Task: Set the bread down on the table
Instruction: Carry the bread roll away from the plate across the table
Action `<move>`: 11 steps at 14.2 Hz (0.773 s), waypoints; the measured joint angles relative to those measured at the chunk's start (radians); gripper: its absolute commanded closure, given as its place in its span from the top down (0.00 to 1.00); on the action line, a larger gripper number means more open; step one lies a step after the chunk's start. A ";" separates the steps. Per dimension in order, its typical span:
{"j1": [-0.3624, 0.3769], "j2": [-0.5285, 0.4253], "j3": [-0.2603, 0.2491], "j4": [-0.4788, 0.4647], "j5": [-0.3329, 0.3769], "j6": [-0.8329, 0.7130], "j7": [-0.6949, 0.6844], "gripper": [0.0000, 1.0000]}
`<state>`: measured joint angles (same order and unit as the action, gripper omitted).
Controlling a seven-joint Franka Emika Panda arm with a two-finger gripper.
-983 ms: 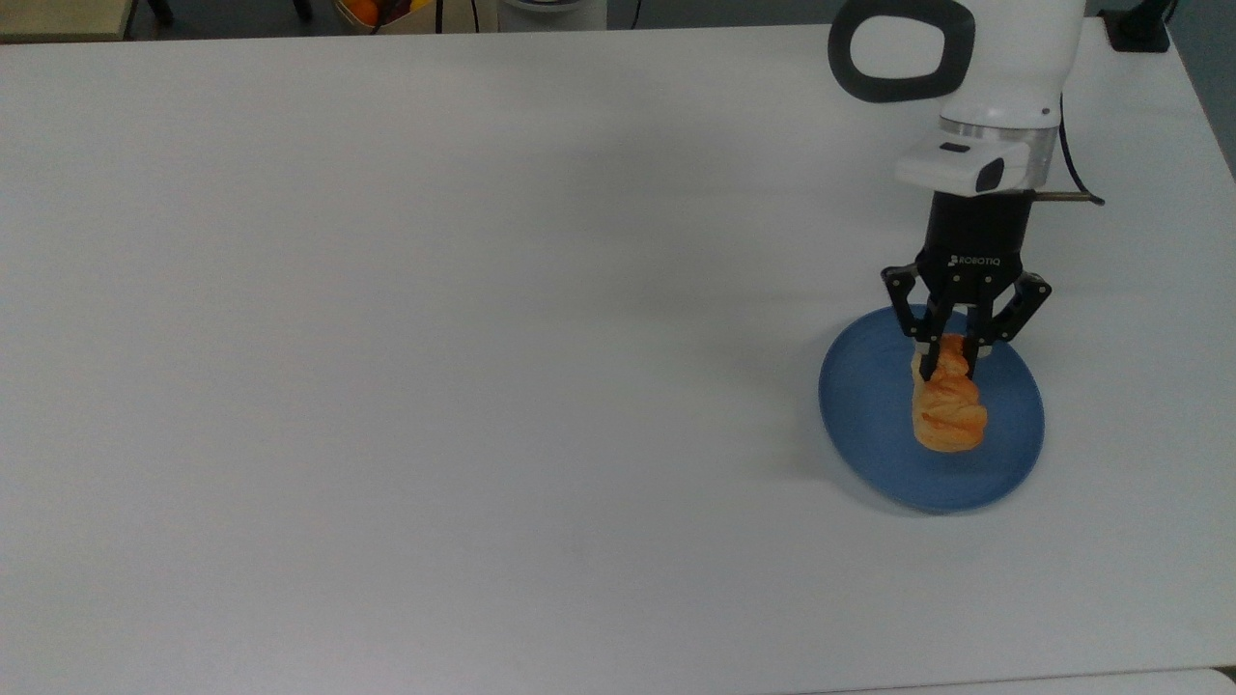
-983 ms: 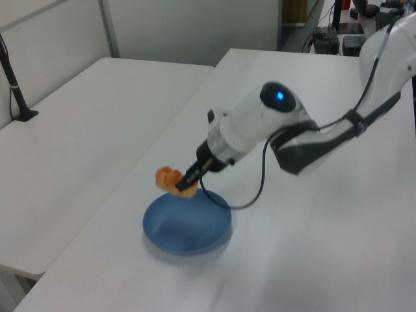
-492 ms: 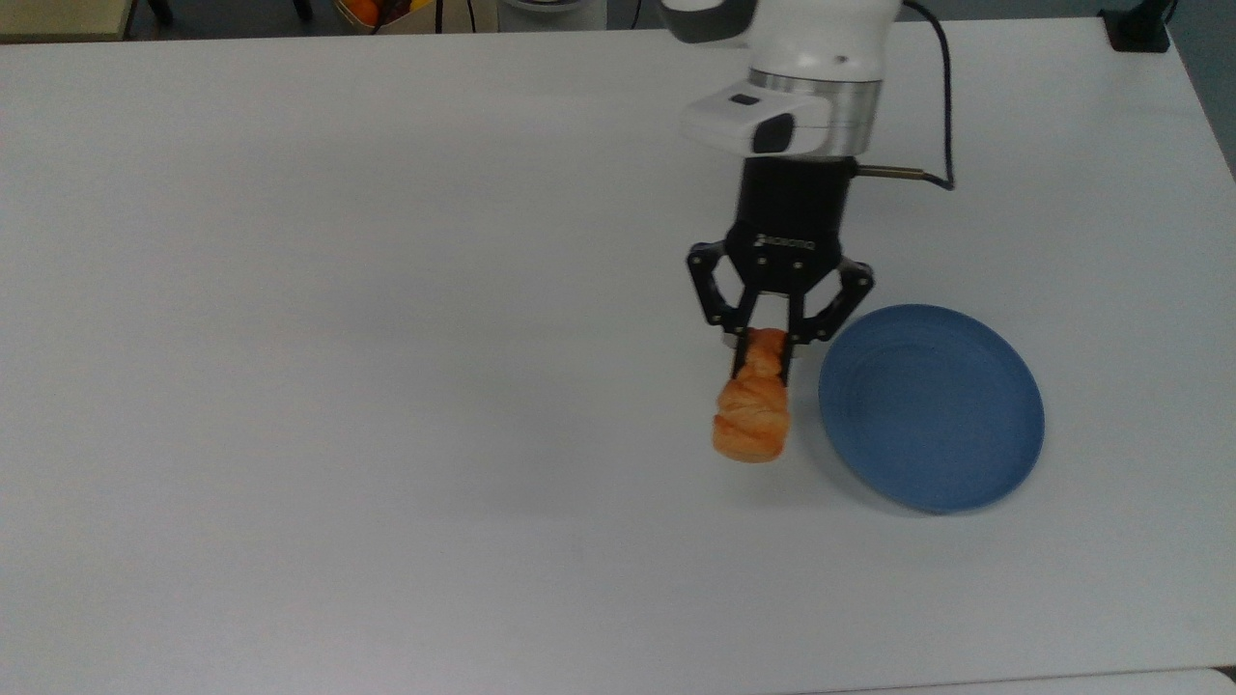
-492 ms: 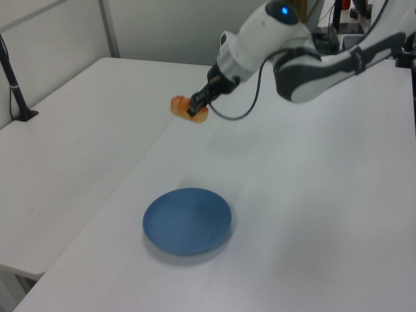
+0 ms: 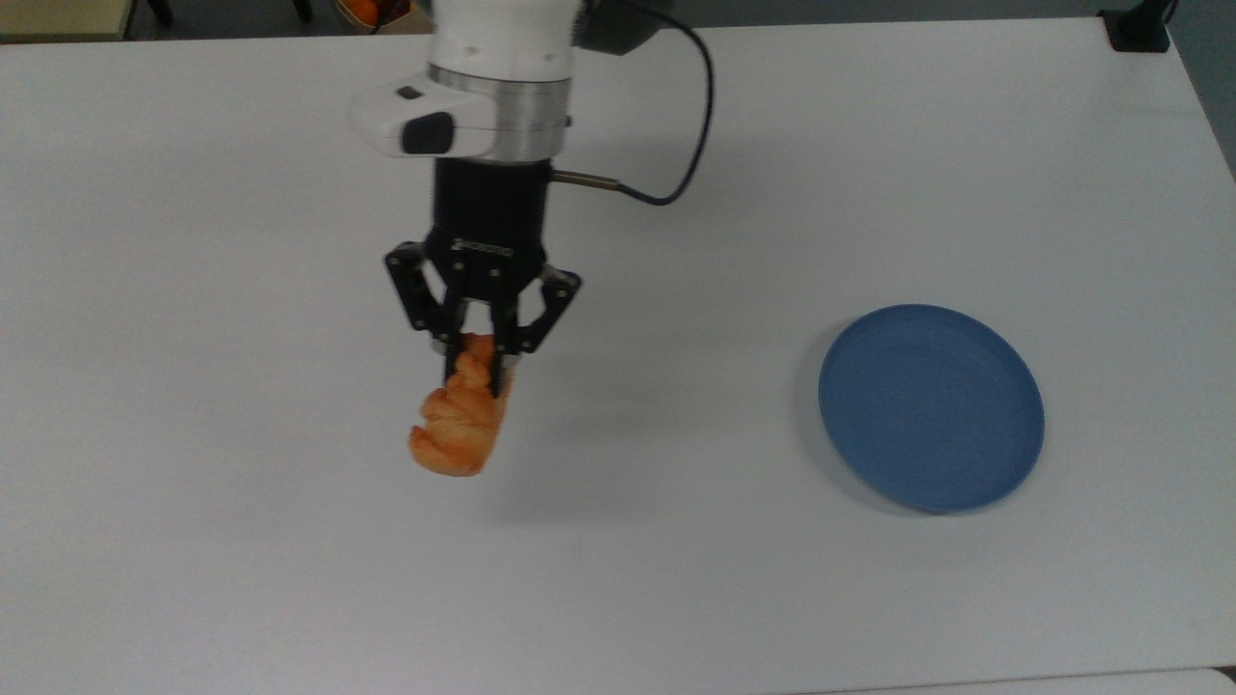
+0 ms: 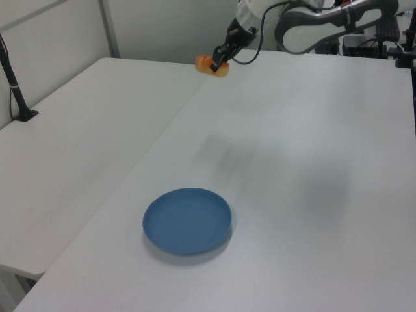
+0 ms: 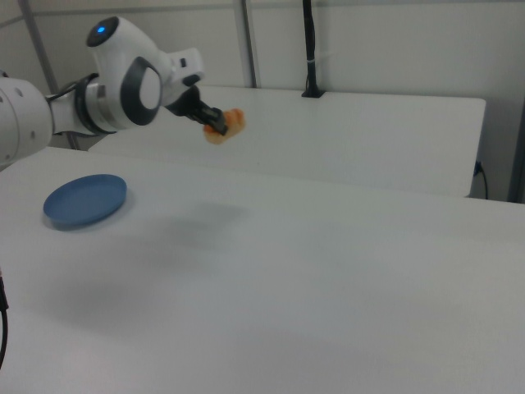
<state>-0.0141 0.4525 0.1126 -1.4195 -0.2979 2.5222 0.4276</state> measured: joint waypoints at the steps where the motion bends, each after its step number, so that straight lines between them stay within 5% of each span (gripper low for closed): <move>1: -0.031 0.000 -0.003 -0.001 0.028 0.000 -0.063 0.33; 7: -0.106 -0.013 -0.153 0.003 0.387 -0.100 -0.564 0.33; 11: -0.148 0.012 -0.223 0.001 0.531 -0.112 -0.820 0.33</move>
<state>-0.1616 0.4649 -0.1107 -1.4189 0.2334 2.4098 -0.3923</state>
